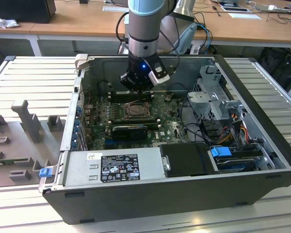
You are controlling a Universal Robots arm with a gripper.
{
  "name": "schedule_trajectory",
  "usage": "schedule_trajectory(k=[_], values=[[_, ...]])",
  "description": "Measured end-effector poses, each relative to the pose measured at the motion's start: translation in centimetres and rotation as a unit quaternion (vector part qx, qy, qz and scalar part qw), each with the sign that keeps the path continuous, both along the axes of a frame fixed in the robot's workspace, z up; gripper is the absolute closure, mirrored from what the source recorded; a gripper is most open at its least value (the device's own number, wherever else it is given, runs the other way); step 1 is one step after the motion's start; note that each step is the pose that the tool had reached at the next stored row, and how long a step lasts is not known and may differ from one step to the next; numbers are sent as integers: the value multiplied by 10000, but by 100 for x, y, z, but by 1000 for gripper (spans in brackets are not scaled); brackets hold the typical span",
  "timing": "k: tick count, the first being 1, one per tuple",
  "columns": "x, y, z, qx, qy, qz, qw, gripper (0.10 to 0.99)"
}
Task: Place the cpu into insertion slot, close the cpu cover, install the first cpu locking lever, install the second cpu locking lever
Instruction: 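Install the first cpu locking lever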
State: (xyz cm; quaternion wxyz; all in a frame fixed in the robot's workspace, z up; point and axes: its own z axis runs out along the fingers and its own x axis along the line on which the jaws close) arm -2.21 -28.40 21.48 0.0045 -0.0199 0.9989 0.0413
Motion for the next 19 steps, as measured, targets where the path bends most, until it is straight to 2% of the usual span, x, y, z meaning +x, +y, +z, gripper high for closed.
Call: schedule_trajectory(k=[12,19], values=[[55,0,-86,-2,0,33,10000,980],[62,0,-110,-98,0,37,9999,980]])
